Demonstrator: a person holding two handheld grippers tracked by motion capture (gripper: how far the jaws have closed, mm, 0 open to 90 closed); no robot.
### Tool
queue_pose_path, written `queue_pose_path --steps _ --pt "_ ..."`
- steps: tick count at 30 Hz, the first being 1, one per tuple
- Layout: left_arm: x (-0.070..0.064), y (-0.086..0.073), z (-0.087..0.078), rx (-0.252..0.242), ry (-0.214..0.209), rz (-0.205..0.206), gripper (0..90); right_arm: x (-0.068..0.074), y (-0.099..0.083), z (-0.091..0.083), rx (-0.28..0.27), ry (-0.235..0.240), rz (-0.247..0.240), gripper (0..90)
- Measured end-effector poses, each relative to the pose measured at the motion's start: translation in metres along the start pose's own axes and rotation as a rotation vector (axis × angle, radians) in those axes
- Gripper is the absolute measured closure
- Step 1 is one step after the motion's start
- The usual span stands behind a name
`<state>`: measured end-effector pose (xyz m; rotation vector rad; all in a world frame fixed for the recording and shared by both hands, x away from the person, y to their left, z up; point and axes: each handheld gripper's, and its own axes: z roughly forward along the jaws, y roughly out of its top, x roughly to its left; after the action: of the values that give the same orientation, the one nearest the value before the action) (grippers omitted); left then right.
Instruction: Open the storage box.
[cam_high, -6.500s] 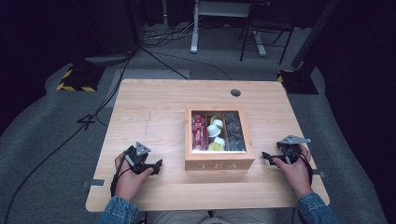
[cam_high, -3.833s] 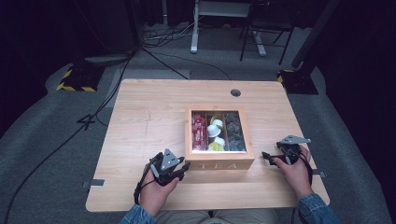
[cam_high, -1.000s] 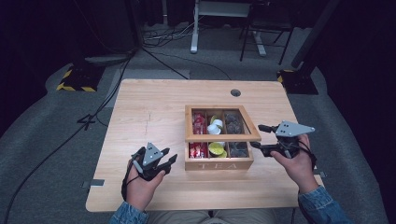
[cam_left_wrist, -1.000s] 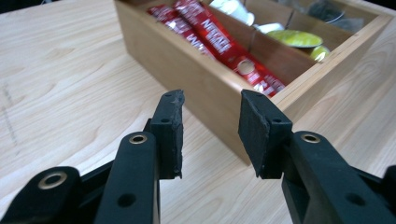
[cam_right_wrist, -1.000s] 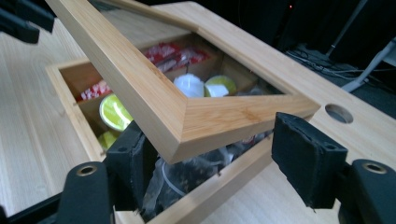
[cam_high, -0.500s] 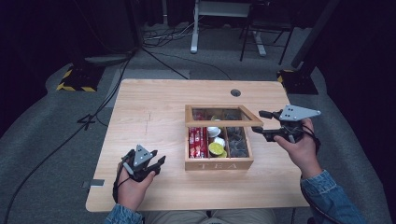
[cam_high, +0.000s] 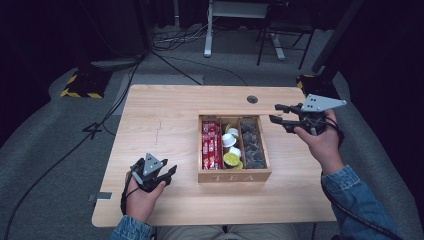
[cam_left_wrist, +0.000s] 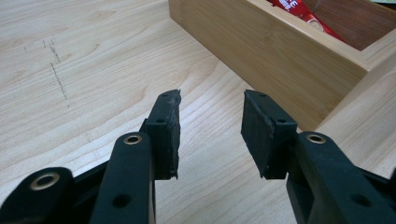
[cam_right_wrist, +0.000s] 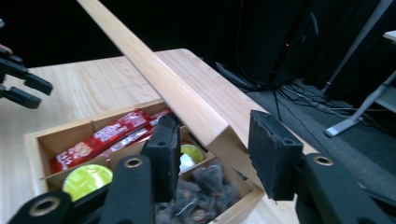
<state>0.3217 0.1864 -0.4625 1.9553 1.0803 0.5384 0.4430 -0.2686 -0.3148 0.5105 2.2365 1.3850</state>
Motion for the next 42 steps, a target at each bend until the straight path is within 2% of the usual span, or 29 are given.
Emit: queue_pose_path --steps 3,10,16,20,32,42 --pt "0.001 0.0 0.001 0.003 -0.003 -0.003 57.3 -0.007 0.007 0.002 0.003 -0.007 -0.003 57.1" --pt "0.001 -0.001 0.001 0.005 -0.001 0.0 56.8 -0.026 0.015 0.011 -0.041 -0.01 0.047 57.9" --pt "0.001 -0.003 0.0 0.007 0.006 -0.005 55.9 -0.038 0.022 0.018 -0.057 -0.028 0.059 58.9" --pt "0.005 -0.008 -0.003 0.014 0.034 -0.009 51.5 -0.047 0.025 0.024 -0.07 -0.031 0.073 59.4" --pt "0.01 -0.019 -0.014 0.018 0.075 -0.044 49.0 -0.073 0.032 0.043 -0.1 -0.05 0.133 59.4" --pt "0.008 -0.016 -0.009 0.025 0.072 -0.022 43.4 -0.09 0.038 0.062 -0.098 -0.069 0.176 56.4"
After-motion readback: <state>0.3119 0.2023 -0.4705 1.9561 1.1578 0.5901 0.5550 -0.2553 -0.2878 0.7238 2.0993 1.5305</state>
